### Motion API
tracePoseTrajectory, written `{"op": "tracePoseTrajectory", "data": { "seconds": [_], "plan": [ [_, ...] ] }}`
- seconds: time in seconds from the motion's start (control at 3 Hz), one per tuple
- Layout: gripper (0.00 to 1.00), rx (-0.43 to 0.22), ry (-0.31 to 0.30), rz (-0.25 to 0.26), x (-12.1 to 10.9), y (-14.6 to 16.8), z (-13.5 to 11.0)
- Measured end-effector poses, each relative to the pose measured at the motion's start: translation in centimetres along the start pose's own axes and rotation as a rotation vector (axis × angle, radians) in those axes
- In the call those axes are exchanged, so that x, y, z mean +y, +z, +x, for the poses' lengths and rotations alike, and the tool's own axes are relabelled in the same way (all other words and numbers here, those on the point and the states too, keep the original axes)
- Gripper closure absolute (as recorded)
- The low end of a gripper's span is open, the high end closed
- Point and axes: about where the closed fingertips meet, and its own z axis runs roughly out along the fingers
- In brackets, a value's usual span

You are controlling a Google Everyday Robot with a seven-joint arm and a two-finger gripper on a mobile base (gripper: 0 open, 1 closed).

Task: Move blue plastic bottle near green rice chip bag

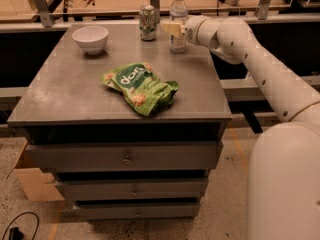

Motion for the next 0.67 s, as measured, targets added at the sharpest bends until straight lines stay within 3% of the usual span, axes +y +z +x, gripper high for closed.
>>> {"op": "tracePoseTrajectory", "data": {
  "seconds": [0.67],
  "plan": [
    [0.88, -0.028, 0.011, -0.079, 0.89, 0.49, -0.22]
  ]
}}
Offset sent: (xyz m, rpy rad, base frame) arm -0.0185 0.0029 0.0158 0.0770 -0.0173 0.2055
